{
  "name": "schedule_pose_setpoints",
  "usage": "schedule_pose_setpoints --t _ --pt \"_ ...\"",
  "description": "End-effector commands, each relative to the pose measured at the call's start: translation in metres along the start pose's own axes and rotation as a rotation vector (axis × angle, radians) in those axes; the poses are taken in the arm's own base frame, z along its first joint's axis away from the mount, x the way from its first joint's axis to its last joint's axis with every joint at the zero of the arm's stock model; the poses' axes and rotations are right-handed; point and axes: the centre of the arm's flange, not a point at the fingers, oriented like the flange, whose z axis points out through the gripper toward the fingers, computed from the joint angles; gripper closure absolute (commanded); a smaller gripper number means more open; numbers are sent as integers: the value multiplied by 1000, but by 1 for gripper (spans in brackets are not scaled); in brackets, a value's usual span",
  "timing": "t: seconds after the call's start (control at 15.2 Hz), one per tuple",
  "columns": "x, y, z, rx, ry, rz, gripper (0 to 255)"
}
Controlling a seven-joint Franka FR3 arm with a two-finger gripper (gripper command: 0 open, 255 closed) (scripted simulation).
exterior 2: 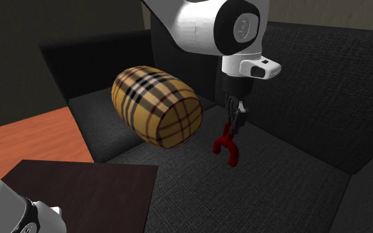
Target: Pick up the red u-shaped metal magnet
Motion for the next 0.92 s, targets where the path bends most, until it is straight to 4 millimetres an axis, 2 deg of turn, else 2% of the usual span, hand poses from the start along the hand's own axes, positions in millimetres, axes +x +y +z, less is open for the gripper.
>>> schedule_pose_setpoints --t 0.0,0.86 --pt "0 1 -7 0 0 0 255" --pt "3 8 -76 0 0 0 255"
